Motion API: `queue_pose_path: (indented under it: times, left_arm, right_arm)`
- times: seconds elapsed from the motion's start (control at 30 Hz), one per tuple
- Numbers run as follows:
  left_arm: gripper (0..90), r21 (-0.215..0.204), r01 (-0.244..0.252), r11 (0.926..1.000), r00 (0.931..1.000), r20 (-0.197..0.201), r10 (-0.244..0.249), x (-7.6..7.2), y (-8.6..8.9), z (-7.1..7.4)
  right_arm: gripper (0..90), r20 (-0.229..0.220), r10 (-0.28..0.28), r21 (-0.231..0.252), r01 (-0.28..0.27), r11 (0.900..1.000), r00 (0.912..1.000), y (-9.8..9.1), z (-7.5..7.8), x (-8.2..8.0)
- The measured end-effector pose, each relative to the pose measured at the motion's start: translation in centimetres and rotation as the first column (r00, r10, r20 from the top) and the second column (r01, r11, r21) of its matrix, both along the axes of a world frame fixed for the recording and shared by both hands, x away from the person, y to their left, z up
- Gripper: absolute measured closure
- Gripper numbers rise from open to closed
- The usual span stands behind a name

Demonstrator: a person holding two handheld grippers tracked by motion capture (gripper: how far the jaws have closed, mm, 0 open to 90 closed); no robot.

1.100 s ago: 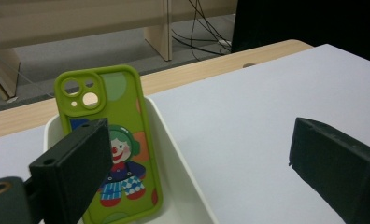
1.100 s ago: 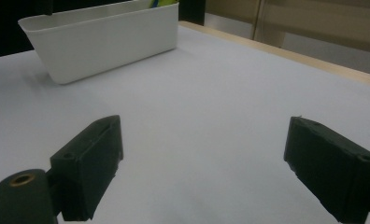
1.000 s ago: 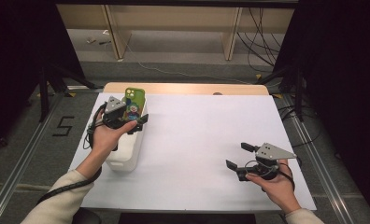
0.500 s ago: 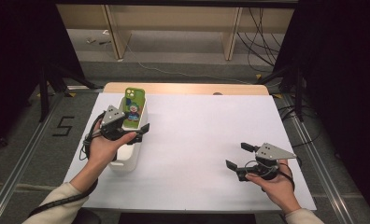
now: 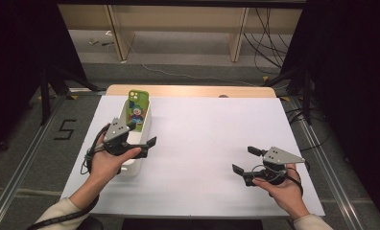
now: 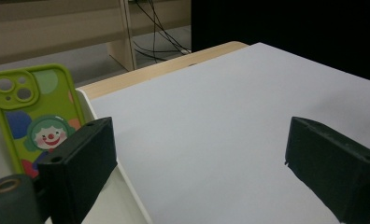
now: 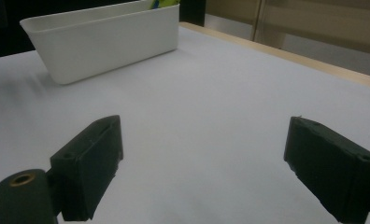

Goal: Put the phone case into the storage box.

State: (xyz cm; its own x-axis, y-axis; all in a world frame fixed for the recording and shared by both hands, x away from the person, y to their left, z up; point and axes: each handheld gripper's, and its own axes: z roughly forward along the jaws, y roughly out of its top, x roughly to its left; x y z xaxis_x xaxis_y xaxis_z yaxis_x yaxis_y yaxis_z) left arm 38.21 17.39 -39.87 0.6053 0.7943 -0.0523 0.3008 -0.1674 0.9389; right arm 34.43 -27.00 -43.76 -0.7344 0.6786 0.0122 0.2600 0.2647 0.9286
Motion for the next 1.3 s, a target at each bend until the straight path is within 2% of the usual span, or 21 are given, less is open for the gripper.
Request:
queue_pose_path:
  times: [0.23, 0.5, 0.73, 1.3]
  left_arm:
    - [7.8, -0.003, 0.035, 0.9994, 0.9994, 0.001, -0.035, -0.7, -0.1, -0.5]
    - [6.1, -0.009, 0.052, 0.9986, 0.9986, 0.007, -0.052, -1.1, 0.1, -0.8]
    - [5.6, -0.01, 0.079, 0.9968, 0.9966, 0.026, -0.078, -1.7, 0.1, -0.9]
    - [4.5, -0.014, 0.091, 0.9958, 0.9955, 0.03, -0.09, -2.3, 0.3, -1.2]
  right_arm:
    - [12.8, -0.003, 0.002, -0.001, -0.002, 1.0, 1.0, 0.0, 0.0, 0.0]
    - [12.8, -0.004, 0.002, -0.002, -0.002, 1.0, 1.0, 0.0, 0.0, 0.0]
    - [12.8, -0.001, 0.002, -0.001, -0.002, 1.0, 1.0, 0.0, 0.0, 0.0]
    - [12.9, 0.0, 0.005, -0.002, -0.005, 1.0, 1.0, 0.0, 0.0, 0.0]
